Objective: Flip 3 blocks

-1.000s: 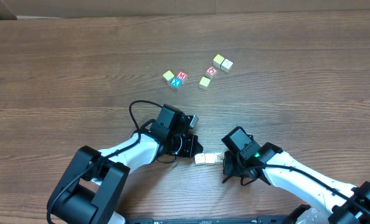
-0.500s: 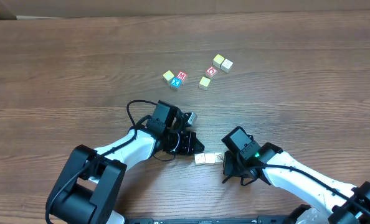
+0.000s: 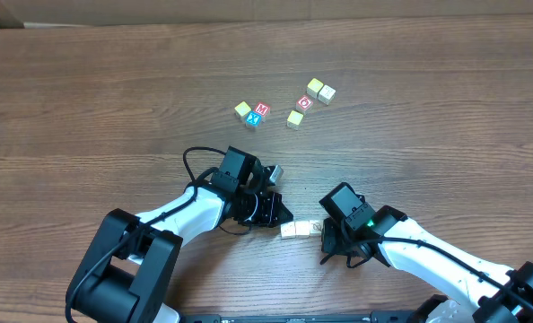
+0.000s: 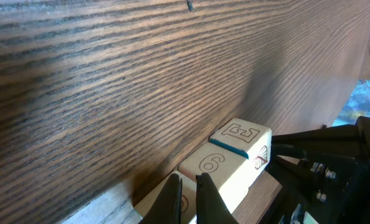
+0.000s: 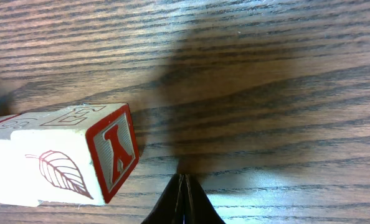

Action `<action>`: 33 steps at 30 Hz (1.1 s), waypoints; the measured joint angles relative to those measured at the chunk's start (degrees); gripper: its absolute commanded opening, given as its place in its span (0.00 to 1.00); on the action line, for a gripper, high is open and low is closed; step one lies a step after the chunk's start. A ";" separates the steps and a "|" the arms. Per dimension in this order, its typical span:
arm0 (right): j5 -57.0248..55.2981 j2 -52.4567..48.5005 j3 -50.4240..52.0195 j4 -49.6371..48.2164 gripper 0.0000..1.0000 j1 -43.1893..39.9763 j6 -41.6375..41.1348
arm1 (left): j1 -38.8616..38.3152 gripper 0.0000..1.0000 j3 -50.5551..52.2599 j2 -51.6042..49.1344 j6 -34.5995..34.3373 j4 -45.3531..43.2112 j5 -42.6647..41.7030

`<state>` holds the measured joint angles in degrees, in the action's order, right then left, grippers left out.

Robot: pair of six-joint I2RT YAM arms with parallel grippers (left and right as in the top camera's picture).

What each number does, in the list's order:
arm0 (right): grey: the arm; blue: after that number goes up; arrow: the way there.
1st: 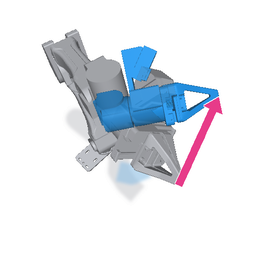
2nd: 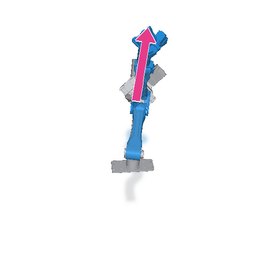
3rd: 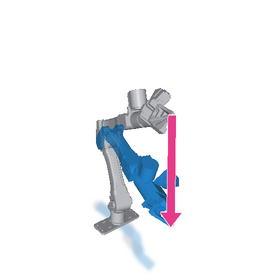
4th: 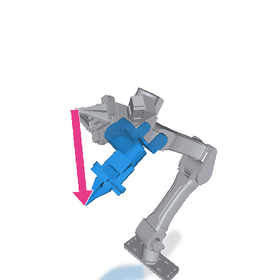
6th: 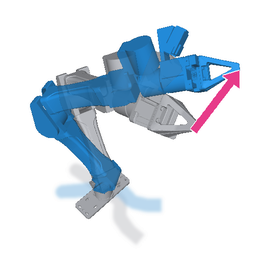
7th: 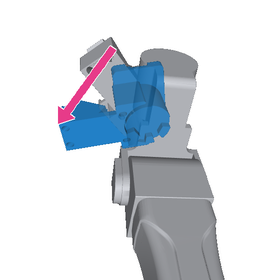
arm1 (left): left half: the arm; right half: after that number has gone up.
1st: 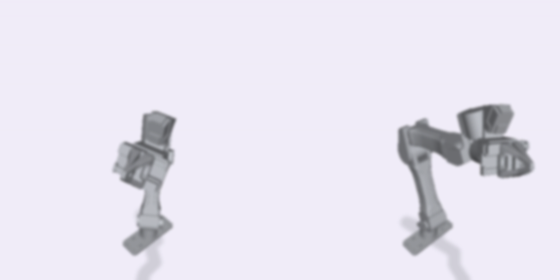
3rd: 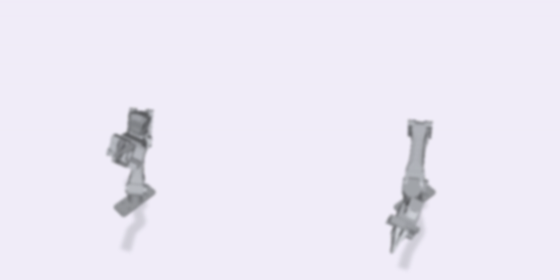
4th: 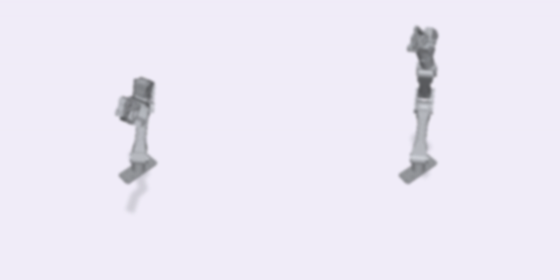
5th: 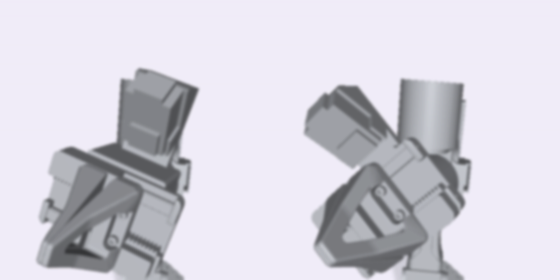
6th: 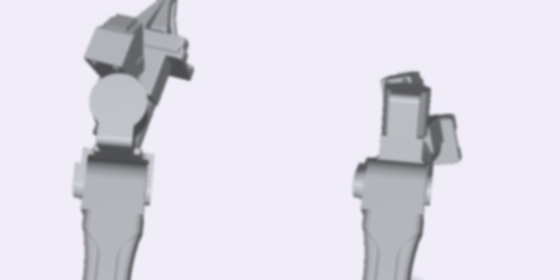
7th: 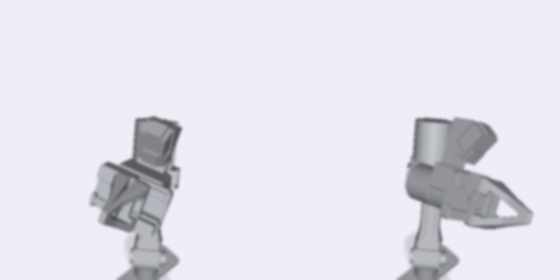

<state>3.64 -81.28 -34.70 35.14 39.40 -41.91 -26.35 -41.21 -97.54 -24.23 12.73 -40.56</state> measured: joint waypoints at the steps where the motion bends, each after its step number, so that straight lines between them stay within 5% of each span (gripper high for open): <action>1: 0.02 0.00 0.00 0.00 0.04 0.00 -0.04 | 0.00 0.04 0.00 0.00 0.00 0.13 0.00; 15: 0.02 0.00 0.00 0.00 0.04 0.02 -0.02 | 3.37 0.04 -1.88 0.00 0.02 1.68 3.34; 24: -0.09 0.00 0.00 -0.22 0.04 0.02 0.07 | 12.61 0.04 -10.78 0.00 1.57 19.58 13.57; 33: -2.03 0.00 0.00 -1.86 0.04 0.02 2.43 | 9.09 0.04 -10.91 0.00 5.35 31.87 21.40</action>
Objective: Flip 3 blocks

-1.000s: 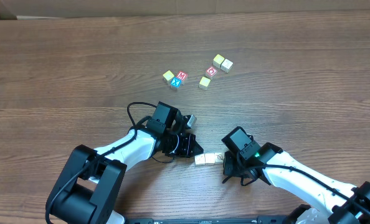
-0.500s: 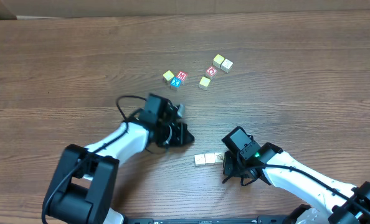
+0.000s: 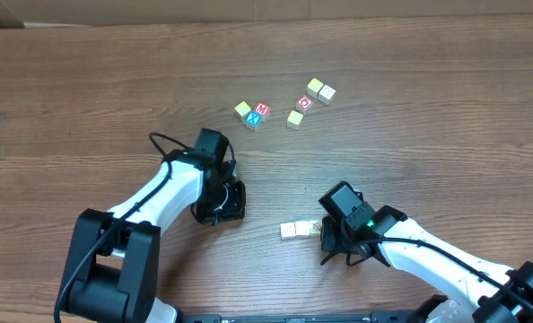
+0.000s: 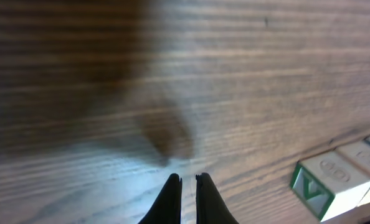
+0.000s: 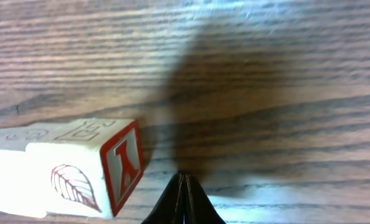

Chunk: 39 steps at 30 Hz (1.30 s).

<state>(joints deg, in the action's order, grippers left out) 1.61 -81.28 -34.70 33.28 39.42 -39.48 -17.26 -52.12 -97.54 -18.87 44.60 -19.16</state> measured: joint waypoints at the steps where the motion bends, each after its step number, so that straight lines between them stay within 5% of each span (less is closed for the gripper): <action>1: -0.39 0.00 0.00 -0.17 0.04 0.00 0.09 | -0.63 0.04 0.00 0.00 0.04 0.09 0.28; 39: -1.79 0.00 0.00 -5.29 0.04 -0.02 4.20 | -15.19 0.04 0.00 0.00 -4.02 -2.19 -1.64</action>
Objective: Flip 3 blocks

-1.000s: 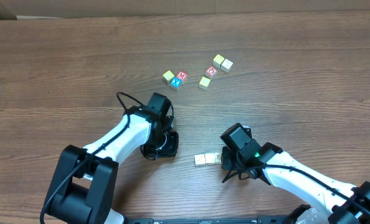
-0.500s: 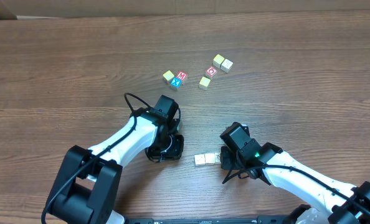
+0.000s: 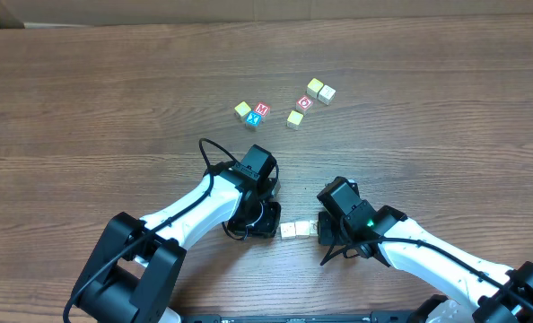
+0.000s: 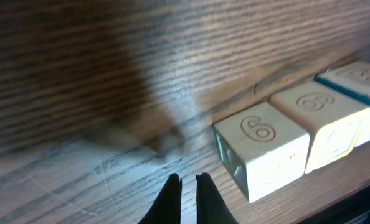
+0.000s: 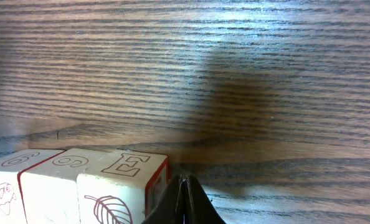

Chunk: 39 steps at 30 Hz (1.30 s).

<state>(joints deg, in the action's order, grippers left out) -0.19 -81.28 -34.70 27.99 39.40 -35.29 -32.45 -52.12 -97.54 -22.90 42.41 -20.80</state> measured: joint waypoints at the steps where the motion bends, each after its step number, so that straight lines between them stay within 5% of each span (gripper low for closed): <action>1: 0.00 0.00 0.00 0.04 0.04 0.00 -0.02 | 0.00 0.04 0.00 0.00 -0.59 -0.31 0.00; 28: 0.24 0.00 0.00 0.52 0.04 0.00 -0.04 | 0.00 0.04 0.00 -0.24 -7.02 -3.23 -0.20; 39: 0.22 0.00 0.00 0.92 0.04 0.02 -0.04 | -0.09 0.04 -0.87 -5.27 -7.23 -3.67 -6.47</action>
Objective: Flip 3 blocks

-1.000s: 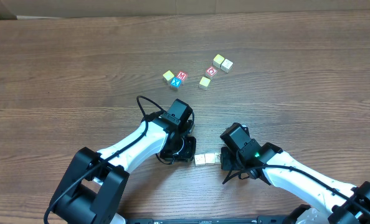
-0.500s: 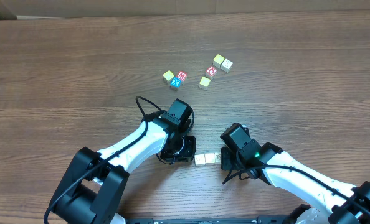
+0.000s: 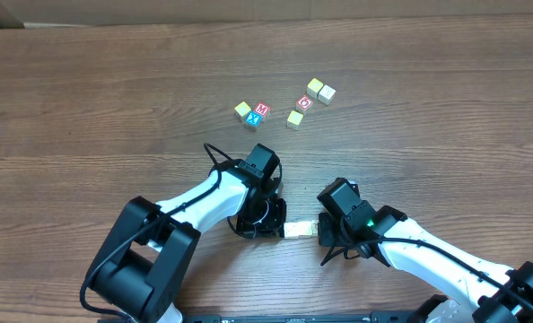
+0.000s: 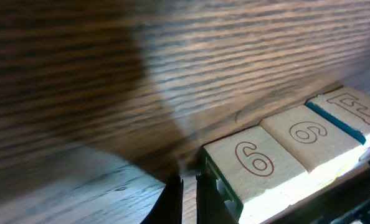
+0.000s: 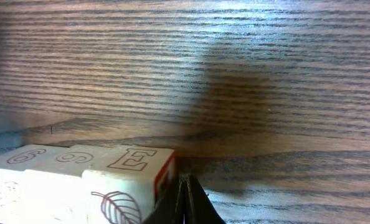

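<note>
Three pale wooden blocks lie in a row (image 3: 300,230) near the table's front. Their tops read 6 (image 4: 253,160), 6 (image 4: 309,133) and E (image 4: 354,106). My left gripper (image 4: 188,184) is shut, its tips at the green-edged left end of the row, against the first 6 block. My right gripper (image 5: 185,182) is shut too, with its tips against the red side of the E block (image 5: 132,162), which has a leaf drawing on its front. In the overhead view the left gripper (image 3: 271,220) hides part of the row, and the right gripper (image 3: 322,231) is at the other end.
Several more small blocks lie farther back: a yellow one (image 3: 242,109), a red M (image 3: 261,109), a blue X (image 3: 253,118), another yellow (image 3: 294,117), a red O (image 3: 305,102) and two pale yellow ones (image 3: 320,90). Both arms' cables hang near the row.
My left gripper has shifted right, from just short of the first 6 block to touching its left end. The right gripper stays at the E block, slightly closer.
At first my left gripper was at the row's left end and the right one stood apart from the E block. Then the left arm was off to the left, clear of the row. It came back beside the row, the right closed in, and both now bracket it.
</note>
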Action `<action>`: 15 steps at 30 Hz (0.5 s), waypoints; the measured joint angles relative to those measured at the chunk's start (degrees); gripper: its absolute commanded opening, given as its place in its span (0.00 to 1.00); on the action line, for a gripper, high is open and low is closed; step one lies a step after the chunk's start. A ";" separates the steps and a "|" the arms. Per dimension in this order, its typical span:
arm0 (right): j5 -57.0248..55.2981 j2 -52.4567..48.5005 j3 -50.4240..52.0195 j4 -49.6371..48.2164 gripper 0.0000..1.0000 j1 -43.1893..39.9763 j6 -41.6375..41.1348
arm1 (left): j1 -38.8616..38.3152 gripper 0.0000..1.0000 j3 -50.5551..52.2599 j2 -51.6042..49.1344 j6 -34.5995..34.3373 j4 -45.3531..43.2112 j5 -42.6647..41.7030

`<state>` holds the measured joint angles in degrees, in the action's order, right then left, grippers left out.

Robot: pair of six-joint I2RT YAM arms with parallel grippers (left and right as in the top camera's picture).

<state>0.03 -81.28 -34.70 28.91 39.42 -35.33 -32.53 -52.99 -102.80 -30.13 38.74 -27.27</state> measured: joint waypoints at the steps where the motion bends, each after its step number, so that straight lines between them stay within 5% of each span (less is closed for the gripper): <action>1: 0.00 0.00 0.00 0.07 0.04 0.00 0.02 | 0.00 0.04 0.00 -0.13 0.00 -0.24 -0.61; 15: 0.63 0.00 0.00 0.28 0.04 -0.07 -0.26 | 0.00 0.04 0.00 -0.26 -1.49 -0.63 -1.05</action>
<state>0.67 -81.28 -34.70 29.19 39.35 -35.59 -32.53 -52.99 -103.07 -31.62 38.11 -28.32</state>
